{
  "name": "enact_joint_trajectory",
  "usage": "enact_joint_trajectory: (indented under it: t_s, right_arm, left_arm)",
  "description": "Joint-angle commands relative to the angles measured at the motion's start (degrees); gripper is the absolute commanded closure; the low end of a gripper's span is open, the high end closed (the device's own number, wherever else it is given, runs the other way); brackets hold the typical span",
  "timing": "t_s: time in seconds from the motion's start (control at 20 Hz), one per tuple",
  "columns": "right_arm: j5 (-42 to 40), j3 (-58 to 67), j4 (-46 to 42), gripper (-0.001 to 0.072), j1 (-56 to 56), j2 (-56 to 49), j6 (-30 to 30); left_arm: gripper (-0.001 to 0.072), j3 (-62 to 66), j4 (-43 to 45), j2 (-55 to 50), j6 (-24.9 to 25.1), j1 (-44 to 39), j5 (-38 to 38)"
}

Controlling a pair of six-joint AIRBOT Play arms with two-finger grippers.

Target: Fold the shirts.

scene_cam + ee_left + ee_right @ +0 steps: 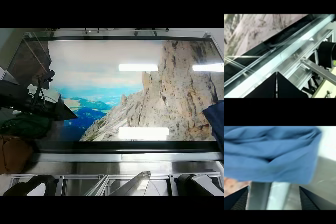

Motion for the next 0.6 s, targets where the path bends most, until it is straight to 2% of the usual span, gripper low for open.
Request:
enact_joint_trajectory:
  t_s: [0.0, 0.05, 0.1, 0.15, 0.25, 0.35, 0.55]
  right_arm:
    - [4.1, 0.5, 10.6, 0.0008, 1.4, 1.3, 0.2]
    - [4.8, 0.5, 16.0, 0.0022, 3.5, 2.0, -1.2]
    - [5.3, 0.5, 22.6, 0.0288, 6.1, 2.8, -4.0]
    - [6.2, 0.5, 30.2, 0.0697, 9.6, 3.8, -8.1]
    - [6.7, 0.5, 42.4, 0.0690, 20.4, 6.6, -12.4]
    - [4.6, 0.5, 47.1, 0.0690, 34.0, 9.8, -14.4]
    - [-6.6, 0.5, 43.3, 0.0690, 61.0, 16.2, -18.3]
  left_arm:
    - [0.0691, 2.0, -0.1, 1.5, 0.6, 0.0, 0.3]
    - [0.0691, 2.3, 0.0, 2.6, 0.9, 0.0, 0.0]
    - [0.0691, 2.4, 0.0, 3.9, 1.0, 0.0, -0.5]
    - [0.0691, 2.4, 0.1, 5.2, 1.0, 0.0, -0.9]
    - [0.0691, 2.4, 0.1, 8.1, 0.9, 0.0, -2.3]
    - [0.0692, 2.4, 0.3, 10.6, 0.9, 0.0, -5.6]
    - [0.0692, 1.2, 0.5, 15.2, -1.3, 0.0, -6.7]
